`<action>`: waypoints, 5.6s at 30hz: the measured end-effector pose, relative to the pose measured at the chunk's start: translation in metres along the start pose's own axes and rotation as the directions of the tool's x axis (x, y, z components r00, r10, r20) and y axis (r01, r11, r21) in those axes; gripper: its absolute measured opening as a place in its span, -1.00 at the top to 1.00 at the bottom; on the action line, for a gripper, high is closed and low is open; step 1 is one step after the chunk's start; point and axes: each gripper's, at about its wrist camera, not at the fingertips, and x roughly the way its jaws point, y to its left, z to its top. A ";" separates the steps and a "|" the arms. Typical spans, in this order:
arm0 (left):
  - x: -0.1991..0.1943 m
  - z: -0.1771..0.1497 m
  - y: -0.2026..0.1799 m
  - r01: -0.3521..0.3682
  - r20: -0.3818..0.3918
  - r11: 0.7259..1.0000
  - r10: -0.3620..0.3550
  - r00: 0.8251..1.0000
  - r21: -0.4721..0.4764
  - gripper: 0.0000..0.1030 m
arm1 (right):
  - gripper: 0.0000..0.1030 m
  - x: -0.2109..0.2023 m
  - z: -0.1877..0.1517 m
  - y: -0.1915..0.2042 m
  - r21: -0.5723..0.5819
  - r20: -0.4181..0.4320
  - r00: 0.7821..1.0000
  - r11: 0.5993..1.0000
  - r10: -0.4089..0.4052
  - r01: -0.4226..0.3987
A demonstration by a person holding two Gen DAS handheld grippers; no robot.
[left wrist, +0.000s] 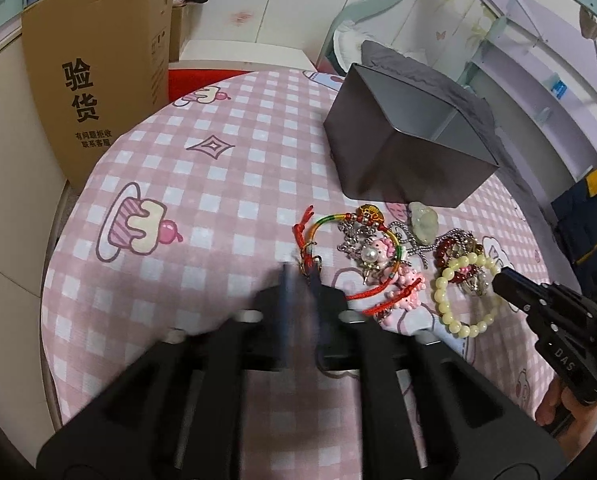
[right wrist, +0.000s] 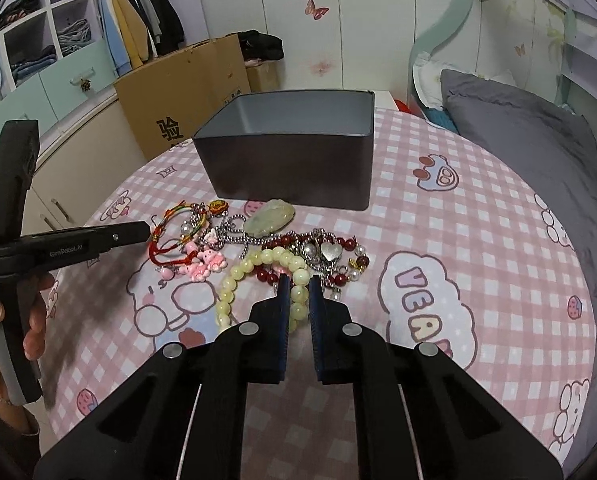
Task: Organize jewelry
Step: 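Grasp the red string bracelet with the left gripper while the right grasps the pale bead bracelet, then lift both held bracelets and carry them over the open grey tin, then open both grippers to drop the bracelets into the tin, then grasp a pink charm chain with the left gripper while the right grasps the pink bunny charm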
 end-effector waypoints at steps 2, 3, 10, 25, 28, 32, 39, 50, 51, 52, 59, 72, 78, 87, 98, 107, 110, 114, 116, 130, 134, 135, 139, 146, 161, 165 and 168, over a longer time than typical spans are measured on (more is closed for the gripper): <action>-0.005 -0.002 0.003 0.019 0.046 1.000 -0.018 0.999 -0.020 -0.76 | 0.85 -0.001 -0.001 -0.001 0.005 0.003 1.000 1.000 0.001 -0.001; -0.008 -0.002 0.004 0.033 0.072 0.999 -0.031 0.997 -0.033 -0.76 | 0.85 -0.003 -0.002 -0.002 0.008 0.006 1.000 1.000 0.003 -0.003; 0.009 0.006 -0.005 -0.081 0.028 0.996 0.081 0.996 0.021 -0.62 | 0.85 -0.008 -0.001 0.000 0.003 0.020 1.000 1.000 0.003 -0.003; 0.007 0.003 -0.015 -0.049 0.029 0.992 0.046 0.999 0.115 0.88 | 0.85 -0.037 0.013 0.008 -0.016 0.093 0.995 0.999 0.030 -0.029; -0.005 0.002 -0.018 0.007 0.047 0.994 -0.013 0.999 0.106 0.88 | 0.85 -0.047 0.017 0.008 -0.020 0.115 0.993 0.999 0.033 -0.031; -0.028 0.007 -0.027 0.049 0.097 0.992 -0.060 0.994 0.115 0.88 | 0.85 -0.061 0.027 0.010 -0.026 0.148 0.988 0.999 0.041 -0.037; -0.062 0.034 -0.050 0.133 0.174 0.976 -0.162 0.971 0.171 0.88 | 0.85 -0.074 0.054 0.009 -0.049 0.212 0.976 0.998 0.042 -0.033; -0.068 0.091 -0.090 0.193 0.277 0.946 -0.265 0.924 0.262 0.88 | 0.85 -0.049 0.111 -0.006 -0.037 0.272 0.961 0.999 0.048 -0.039; -0.062 0.097 -0.093 0.192 0.277 0.944 -0.266 0.923 0.267 0.88 | 0.85 -0.044 0.113 -0.007 -0.037 0.272 0.961 0.999 0.047 -0.038; -0.054 0.102 -0.096 0.177 0.276 0.947 -0.251 0.928 0.267 0.88 | 0.85 -0.037 0.117 -0.007 -0.036 0.271 0.961 0.999 0.048 -0.039; 0.001 0.118 -0.102 0.076 0.228 0.964 -0.136 0.964 0.255 0.88 | 0.85 0.005 0.122 -0.017 -0.018 0.236 0.970 0.998 0.057 -0.055; 0.053 0.110 -0.101 -0.021 0.146 0.964 -0.019 0.989 0.265 0.87 | 0.85 0.045 0.103 -0.035 0.051 0.140 0.986 0.993 0.095 -0.103; 0.056 0.104 -0.099 -0.029 0.127 0.966 -0.004 0.992 0.255 0.86 | 0.78 0.044 0.097 -0.038 0.073 0.126 0.987 0.991 0.099 -0.109; 0.037 0.097 -0.088 -0.004 0.102 0.975 -0.019 0.995 0.224 0.85 | 0.39 0.015 0.092 -0.041 0.081 0.173 0.981 0.992 0.086 -0.101; -0.023 0.075 -0.074 0.021 0.209 0.979 -0.064 0.976 0.201 -0.34 | 0.29 -0.033 0.071 -0.034 0.097 0.215 0.975 0.992 0.056 -0.078; -0.039 0.022 -0.067 -0.007 0.188 0.965 -0.044 0.981 0.262 -0.34 | 0.20 -0.047 0.024 -0.023 0.096 0.175 0.984 0.995 0.009 -0.026; -0.027 0.004 -0.063 -0.017 0.145 0.961 -0.023 0.989 0.275 -0.34 | 0.18 -0.044 0.010 -0.019 0.101 0.150 0.989 0.995 -0.006 -0.010; -0.015 -0.011 -0.057 -0.003 0.099 0.962 -0.025 0.995 0.271 -0.33 | 0.17 -0.039 -0.004 -0.011 0.097 0.124 0.992 0.995 -0.016 0.004; -0.010 -0.018 -0.056 0.004 0.081 0.962 -0.027 0.996 0.272 -0.33 | 0.17 -0.037 -0.008 -0.009 0.097 0.114 0.993 0.995 -0.014 0.003; 0.013 -0.025 -0.059 0.058 0.004 0.957 -0.062 0.998 0.284 0.78 | 0.15 -0.025 -0.007 0.009 0.037 0.099 0.995 0.999 -0.017 0.014; 0.004 -0.025 -0.052 0.060 0.034 0.962 -0.072 0.997 0.268 0.78 | 0.15 -0.017 -0.003 0.020 -0.004 0.085 0.996 1.000 -0.002 0.003; 0.001 -0.025 -0.050 0.056 0.048 0.964 -0.071 0.996 0.262 0.78 | 0.15 -0.015 -0.003 0.023 -0.012 0.080 0.997 1.000 0.001 0.000; -0.015 -0.022 -0.037 0.048 0.089 0.974 -0.069 0.994 0.223 0.78 | 0.15 0.001 0.000 0.036 -0.063 0.042 0.999 0.998 0.018 -0.015; -0.037 -0.012 -0.018 0.063 0.131 0.983 -0.087 0.988 0.172 0.78 | 0.15 0.032 0.007 0.053 -0.139 -0.018 1.000 0.990 0.016 -0.018; -0.045 0.001 -0.025 0.116 0.143 0.978 -0.141 0.980 0.171 0.78 | 0.61 0.056 0.013 0.070 -0.268 -0.077 0.997 0.963 0.002 -0.023; -0.050 0.003 -0.029 0.133 0.147 0.976 -0.159 0.976 0.174 0.78 | 0.61 0.041 0.006 0.064 -0.232 -0.089 0.996 0.972 0.022 -0.042; -0.052 0.006 -0.034 0.160 0.144 0.971 -0.187 0.972 0.177 0.78 | 0.61 0.021 0.004 0.054 -0.190 -0.064 0.997 0.980 0.043 -0.054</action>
